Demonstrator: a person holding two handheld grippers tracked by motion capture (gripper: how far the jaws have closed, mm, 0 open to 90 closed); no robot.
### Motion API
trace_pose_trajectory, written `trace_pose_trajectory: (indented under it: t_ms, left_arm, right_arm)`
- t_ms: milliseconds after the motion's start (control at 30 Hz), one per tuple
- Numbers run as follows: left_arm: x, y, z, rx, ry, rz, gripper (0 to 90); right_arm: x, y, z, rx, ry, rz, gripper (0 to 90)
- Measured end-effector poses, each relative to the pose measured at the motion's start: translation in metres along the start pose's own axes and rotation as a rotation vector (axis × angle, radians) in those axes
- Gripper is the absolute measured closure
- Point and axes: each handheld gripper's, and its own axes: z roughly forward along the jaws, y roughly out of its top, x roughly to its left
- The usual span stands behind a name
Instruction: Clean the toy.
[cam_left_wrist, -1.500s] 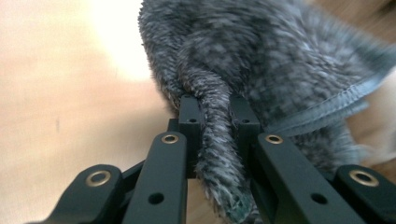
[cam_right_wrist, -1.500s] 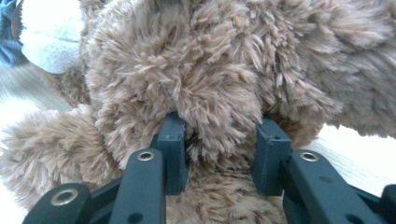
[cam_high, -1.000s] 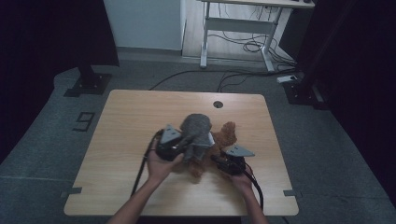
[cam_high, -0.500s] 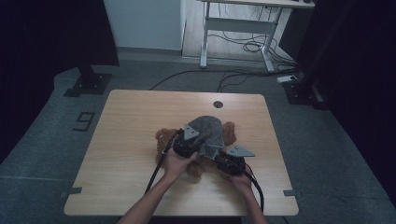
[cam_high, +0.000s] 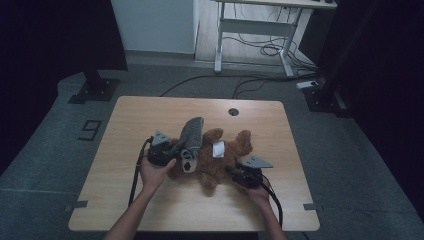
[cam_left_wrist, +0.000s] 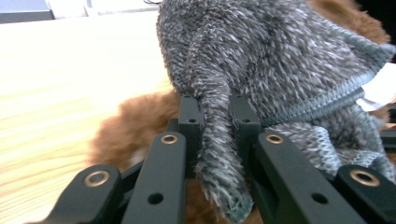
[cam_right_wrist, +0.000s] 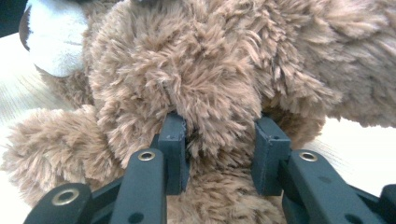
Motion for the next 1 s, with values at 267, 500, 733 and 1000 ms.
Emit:
trace_pose_trajectory:
  t_ms: [267,500,733,1000]
  left_arm:
    - [0.018,-0.011,-0.009,-0.009,0.033,-0.031,78.4]
    - [0.047,-0.041,-0.013,0.045,0.068,-0.135,78.7]
    - [0.048,-0.071,0.004,0.160,0.069,-0.129,79.0]
    - [0.047,-0.053,-0.010,0.120,0.070,-0.111,79.0]
  right_arm:
    - [0.000,0.000,0.000,-0.001,0.000,0.001,62.7]
    - [0.000,0.000,0.001,-0.002,-0.001,0.005,62.7]
    - [-0.002,-0.001,0.001,0.000,0.000,0.010,62.9]
    - [-0.003,-0.001,0.001,-0.001,-0.001,0.017,63.0]
